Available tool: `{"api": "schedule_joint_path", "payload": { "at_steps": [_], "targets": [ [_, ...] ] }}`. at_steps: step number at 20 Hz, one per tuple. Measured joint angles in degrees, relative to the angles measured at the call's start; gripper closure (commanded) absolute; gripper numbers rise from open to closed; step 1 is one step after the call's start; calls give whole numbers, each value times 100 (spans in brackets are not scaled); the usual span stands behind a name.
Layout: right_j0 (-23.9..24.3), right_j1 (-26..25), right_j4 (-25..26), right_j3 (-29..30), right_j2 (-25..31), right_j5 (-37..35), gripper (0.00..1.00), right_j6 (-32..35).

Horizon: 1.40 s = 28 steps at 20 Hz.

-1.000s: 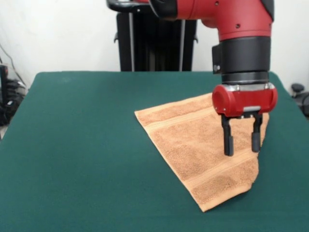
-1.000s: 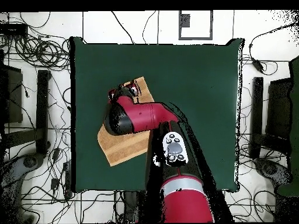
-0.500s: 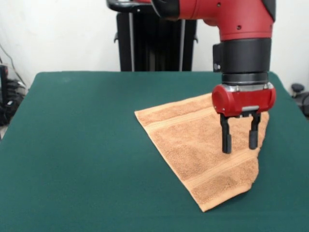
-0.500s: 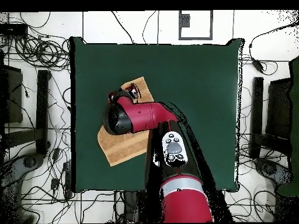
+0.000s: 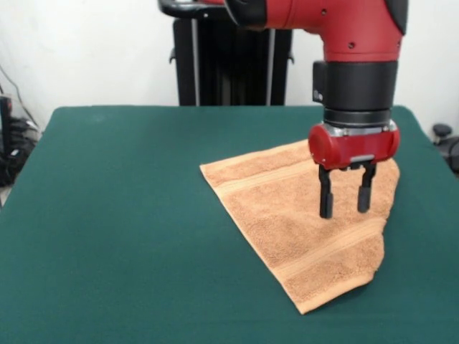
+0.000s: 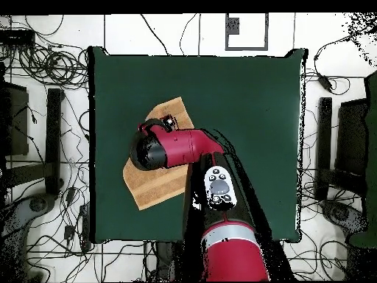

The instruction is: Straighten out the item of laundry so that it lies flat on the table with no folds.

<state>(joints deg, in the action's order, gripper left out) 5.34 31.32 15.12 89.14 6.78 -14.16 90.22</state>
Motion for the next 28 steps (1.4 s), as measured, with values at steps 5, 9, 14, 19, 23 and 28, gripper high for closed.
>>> {"api": "schedule_joint_path", "payload": {
  "at_steps": [5, 9, 14, 19, 23, 28],
  "targets": [
    [47, 6, 2, 18, 1, -316, 0, 0],
    [188, 41, 4, 115, 17, -421, 0, 0],
    [495, 174, 179, 348, 51, -424, 0, 0],
    [643, 226, 327, 412, 51, -424, 0, 0],
    [660, 266, 425, 413, 54, -424, 0, 0],
    [654, 291, 450, 413, 108, -454, 0, 0]
  ]
}}
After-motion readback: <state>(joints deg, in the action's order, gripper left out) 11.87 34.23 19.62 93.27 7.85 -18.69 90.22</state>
